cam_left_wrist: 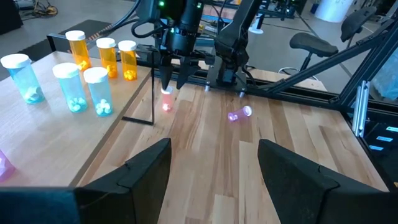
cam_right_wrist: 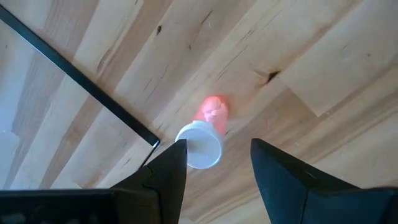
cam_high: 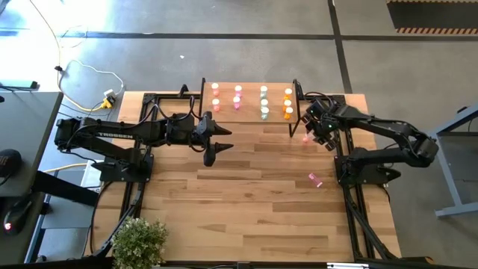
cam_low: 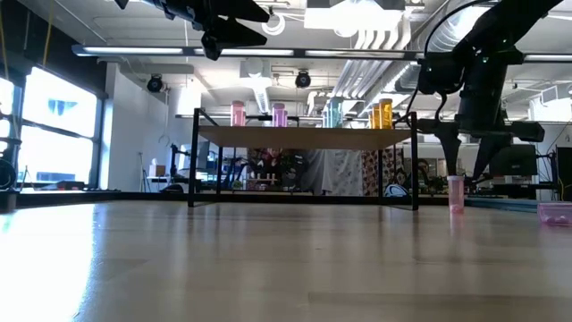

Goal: Pick and place medicine bottles onto shelf by color
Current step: Put the pink pill bottle aligned with the other pink pill bottles on the shelf

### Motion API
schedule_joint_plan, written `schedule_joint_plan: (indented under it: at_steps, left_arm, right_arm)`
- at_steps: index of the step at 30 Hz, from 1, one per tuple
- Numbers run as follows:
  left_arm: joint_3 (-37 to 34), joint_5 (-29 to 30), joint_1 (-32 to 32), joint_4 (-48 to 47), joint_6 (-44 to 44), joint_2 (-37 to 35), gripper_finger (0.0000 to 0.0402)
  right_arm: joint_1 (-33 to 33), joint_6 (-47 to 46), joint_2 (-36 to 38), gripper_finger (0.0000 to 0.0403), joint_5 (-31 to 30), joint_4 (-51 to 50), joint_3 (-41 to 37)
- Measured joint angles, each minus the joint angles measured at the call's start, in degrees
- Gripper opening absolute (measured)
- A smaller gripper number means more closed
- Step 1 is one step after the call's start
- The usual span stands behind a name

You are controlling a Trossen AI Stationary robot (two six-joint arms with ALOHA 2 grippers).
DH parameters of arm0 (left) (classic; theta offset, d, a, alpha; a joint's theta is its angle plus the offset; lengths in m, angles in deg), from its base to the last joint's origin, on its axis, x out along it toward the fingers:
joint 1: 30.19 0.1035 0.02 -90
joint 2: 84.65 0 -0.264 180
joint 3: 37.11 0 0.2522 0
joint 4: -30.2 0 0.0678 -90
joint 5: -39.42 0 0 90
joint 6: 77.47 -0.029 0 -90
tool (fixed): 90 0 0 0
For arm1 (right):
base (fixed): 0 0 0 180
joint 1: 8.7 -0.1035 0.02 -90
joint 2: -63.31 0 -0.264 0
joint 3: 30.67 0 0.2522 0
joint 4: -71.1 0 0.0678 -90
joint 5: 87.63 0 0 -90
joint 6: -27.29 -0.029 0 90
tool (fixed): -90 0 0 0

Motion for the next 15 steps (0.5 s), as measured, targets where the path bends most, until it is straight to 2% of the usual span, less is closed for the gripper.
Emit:
schedule_joint_plan:
  at_steps: [15]
  left_arm:
    - [0.00,0.01,0.00,-0.11,-2.49,0.00,0.0229]
  right_arm:
    - [0.05,-1.53,-0.39,0.0169,-0.61,2.12,0.11]
